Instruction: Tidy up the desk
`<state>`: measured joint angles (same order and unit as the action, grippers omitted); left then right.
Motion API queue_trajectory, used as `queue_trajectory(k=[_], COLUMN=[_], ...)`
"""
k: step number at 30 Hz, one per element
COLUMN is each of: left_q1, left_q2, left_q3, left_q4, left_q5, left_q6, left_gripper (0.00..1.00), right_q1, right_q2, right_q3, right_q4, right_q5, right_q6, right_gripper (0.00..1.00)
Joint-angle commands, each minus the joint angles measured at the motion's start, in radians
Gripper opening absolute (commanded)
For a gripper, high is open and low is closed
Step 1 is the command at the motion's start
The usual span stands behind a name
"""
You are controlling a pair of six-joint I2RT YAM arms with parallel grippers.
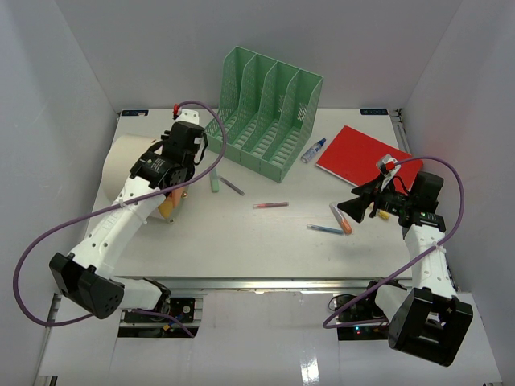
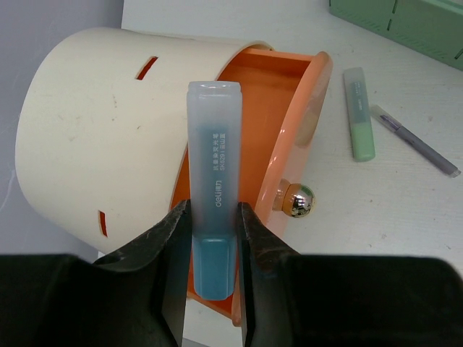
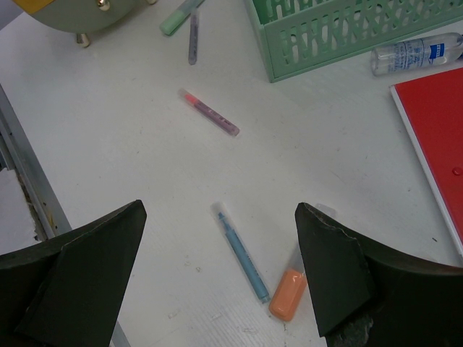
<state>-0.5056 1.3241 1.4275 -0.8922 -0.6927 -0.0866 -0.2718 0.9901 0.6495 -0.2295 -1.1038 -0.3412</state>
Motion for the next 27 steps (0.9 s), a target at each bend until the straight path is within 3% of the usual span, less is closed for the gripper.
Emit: queue_trajectory(k=[1,8,18,21,25,27], left_q1=[0.001,0.007,0.017,0.017,0.018,0.018], left_q2=[-0.040,-0.042,-0.053,-0.075,-0.154,-0.215], left_q3=[0.025,0.024,0.056,0.100,0.151,0.136], left_q4=[0.010,0.012,0.009,0.006,0.043,0.095], left_q5=[0.009,-0.026,-0.033,0.061,0.286,0.376], left_q6=[-0.015,-0.022,-0.023,-0.042,-0.059,-0.070], left_gripper=[0.24,0.57,0.71,0.79,0.98,0.98], right_q1=[0.005,0.005,0.005,0.005,0.025,0.066], right_q2=[0.002,0.004,0.012,0.013,0.055,0.098], right_q3=[0.013,0.012,0.010,0.013,0.064,0.115], right_q4=[0.007,0.007,0.008,-0.002,-0.115,-0.187], right_q5=[-0.022,-0.024,-0.020,-0.012,0.053,0.130], right_q6=[-0.007,-0.007,-0.011,-0.037,-0.160,-0.234], right_gripper=[0.90,0.90,0.90,0.90,0.90,0.90])
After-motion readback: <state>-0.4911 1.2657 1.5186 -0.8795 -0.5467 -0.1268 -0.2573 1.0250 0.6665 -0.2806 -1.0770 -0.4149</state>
